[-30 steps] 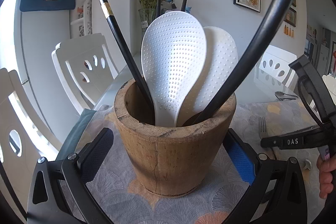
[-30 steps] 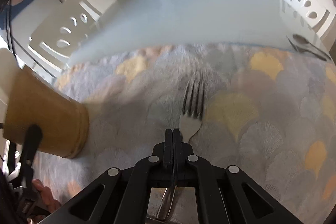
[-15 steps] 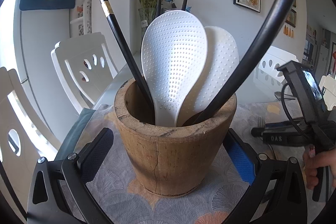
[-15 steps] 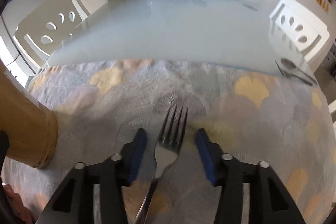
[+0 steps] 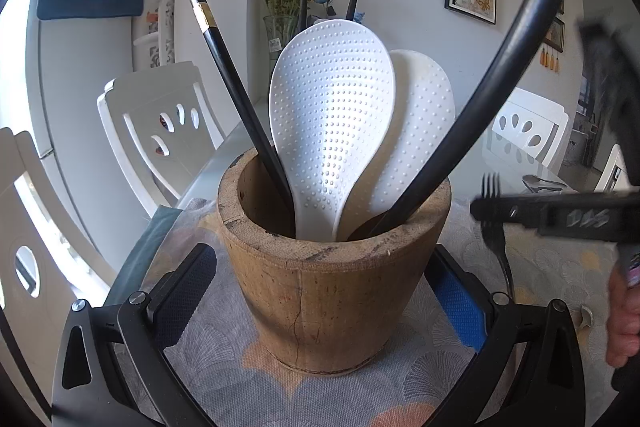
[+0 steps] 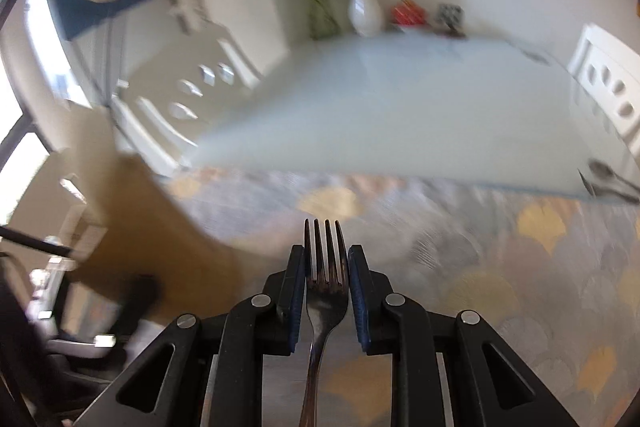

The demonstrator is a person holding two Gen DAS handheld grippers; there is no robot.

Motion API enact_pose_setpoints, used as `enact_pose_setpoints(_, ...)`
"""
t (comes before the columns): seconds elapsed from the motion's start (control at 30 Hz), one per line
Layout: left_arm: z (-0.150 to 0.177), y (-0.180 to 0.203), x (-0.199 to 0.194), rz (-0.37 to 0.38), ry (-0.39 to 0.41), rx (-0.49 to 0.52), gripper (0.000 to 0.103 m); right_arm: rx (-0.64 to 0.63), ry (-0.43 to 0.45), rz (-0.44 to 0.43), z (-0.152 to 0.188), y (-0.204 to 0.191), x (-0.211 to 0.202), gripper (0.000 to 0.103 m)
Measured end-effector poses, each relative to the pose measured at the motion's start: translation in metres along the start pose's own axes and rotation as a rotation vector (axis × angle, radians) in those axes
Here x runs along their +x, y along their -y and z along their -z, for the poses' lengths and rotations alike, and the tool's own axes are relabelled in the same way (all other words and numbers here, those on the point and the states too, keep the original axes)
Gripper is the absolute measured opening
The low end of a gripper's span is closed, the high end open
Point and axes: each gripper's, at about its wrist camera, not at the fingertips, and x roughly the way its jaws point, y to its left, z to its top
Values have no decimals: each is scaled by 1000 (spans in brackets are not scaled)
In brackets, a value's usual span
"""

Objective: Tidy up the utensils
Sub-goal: 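Lift the fork, lower it into the cup and open the right gripper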

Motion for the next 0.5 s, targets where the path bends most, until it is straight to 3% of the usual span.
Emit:
enact_pose_setpoints(0.17, 0, 0, 0, 0, 0, 0, 103, -62, 87, -56, -8, -26, -26, 18)
enact_pose_setpoints(0.33, 0, 0, 0, -1, 1, 1, 103, -130, 146, -50, -15, -51, -44, 13)
enact_pose_setpoints(0.4, 0, -1, 0, 0, 2, 0, 103, -149, 160, -48, -19, -56, -50, 5)
enact_pose_setpoints(0.5, -1, -1, -1, -1, 3, 0, 103, -170, 192, -28, -27, -62, -58, 6)
